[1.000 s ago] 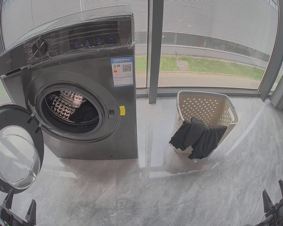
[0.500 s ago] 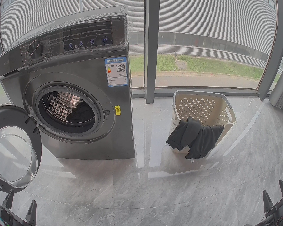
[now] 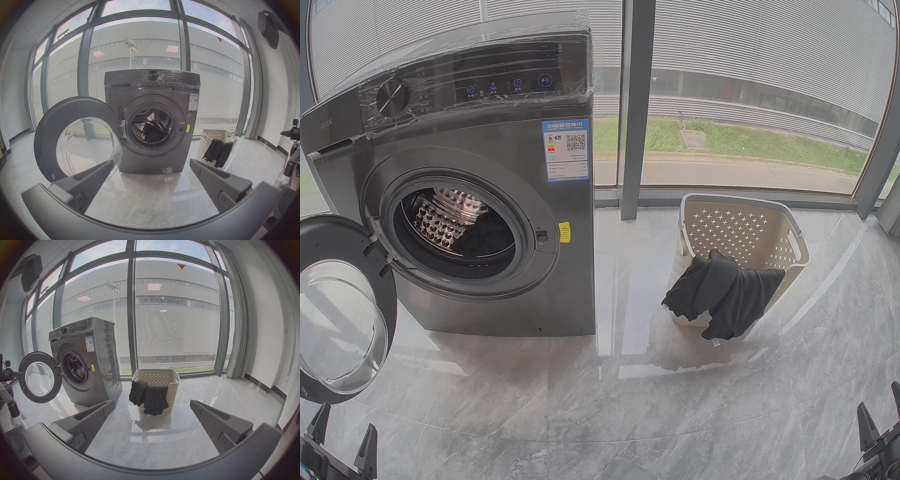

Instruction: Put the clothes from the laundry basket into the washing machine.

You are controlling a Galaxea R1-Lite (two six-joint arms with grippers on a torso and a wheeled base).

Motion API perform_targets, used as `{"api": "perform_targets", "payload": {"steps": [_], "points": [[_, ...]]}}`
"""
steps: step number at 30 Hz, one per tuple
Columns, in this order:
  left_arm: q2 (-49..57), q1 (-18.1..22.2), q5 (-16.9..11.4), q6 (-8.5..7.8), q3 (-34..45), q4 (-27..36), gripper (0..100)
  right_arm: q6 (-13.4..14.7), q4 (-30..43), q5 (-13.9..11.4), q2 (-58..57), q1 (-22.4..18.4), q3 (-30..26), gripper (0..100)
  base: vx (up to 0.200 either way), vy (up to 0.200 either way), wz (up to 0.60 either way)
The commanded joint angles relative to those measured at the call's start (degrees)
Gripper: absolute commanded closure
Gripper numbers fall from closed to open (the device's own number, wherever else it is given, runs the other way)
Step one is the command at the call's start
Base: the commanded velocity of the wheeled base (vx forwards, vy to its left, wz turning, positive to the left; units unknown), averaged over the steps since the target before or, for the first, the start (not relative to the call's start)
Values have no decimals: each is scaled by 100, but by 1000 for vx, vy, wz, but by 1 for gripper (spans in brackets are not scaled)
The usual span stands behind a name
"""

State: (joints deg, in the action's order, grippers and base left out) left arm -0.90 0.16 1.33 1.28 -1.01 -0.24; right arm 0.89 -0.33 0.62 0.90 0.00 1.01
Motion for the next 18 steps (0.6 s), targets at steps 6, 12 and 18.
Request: {"api": "perform_targets", "payload": {"steps": [6, 12, 18], "points": [[90, -7, -1, 4, 92, -2, 0, -1, -2, -1, -90, 0, -101, 0, 0, -200, 0], [90, 2, -1, 4, 92, -2, 0, -1, -2, -1, -90, 0, -101, 0, 0, -200, 0], [90, 2, -1, 4, 92, -11, 0, -1, -2, -1, -90, 0, -101, 0, 0, -33, 0]]}}
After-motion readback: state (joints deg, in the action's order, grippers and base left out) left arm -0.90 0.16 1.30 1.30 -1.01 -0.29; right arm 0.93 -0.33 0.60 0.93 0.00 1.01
